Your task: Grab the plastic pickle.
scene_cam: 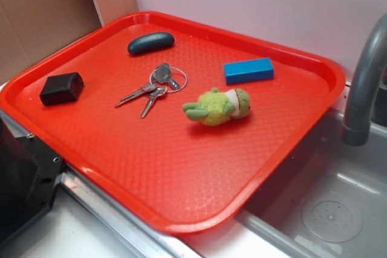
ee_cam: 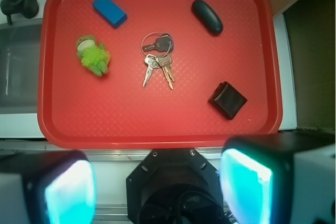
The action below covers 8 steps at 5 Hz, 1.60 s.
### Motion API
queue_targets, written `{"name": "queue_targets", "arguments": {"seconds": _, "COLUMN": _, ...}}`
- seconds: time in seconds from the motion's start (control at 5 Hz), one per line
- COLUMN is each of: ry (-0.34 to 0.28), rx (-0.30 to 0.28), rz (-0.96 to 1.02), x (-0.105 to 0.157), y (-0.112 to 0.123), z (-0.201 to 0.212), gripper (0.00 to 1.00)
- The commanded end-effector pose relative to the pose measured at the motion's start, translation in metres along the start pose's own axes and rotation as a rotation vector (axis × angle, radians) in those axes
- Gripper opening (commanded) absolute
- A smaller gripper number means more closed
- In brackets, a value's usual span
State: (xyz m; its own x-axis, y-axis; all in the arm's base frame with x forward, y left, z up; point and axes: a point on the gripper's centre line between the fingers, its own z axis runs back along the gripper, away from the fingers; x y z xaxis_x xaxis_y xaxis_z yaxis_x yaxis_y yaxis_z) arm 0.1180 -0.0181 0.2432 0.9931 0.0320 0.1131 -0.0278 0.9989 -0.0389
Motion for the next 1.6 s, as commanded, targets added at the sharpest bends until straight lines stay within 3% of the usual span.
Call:
{"name": "queue_targets", "arguments": {"seconds": 0.0, "ry": 0.0, "rx": 0.0, "rz": 0.0, "x": 0.0, "y": 0.0, "z": 0.0, "gripper": 1.0}}
{"name": "queue_targets", "arguments": {"seconds": 0.4, "ry": 0.041, "rx": 0.027, "rz": 0.016, "x": 0.089, "y": 0.007, "z": -0.019, "gripper": 1.0}}
{"name": "queue_targets", "arguments": {"seconds": 0.6, "ry": 0.13, "rx": 0.134, "rz": -0.241, "x": 0.123, "y": 0.022, "z": -0.051, "gripper": 1.0}}
{"name": "queue_targets", "arguments": {"seconds": 0.8, "ry": 0.184, "rx": 0.089, "rz": -0.49, "x": 0.134, "y": 0.064, "z": -0.104, "gripper": 1.0}}
{"name": "queue_targets", "arguments": {"seconds": 1.0, "ry": 0.173, "rx": 0.089, "rz": -0.714, "x": 0.135, "y": 0.083, "z": -0.148, "gripper": 1.0}}
{"name": "queue_targets", "arguments": {"seconds": 1.4, "ry": 0.151, "rx": 0.019, "rz": -0.554, "x": 0.161, "y": 0.111, "z": -0.166, "gripper": 1.0}}
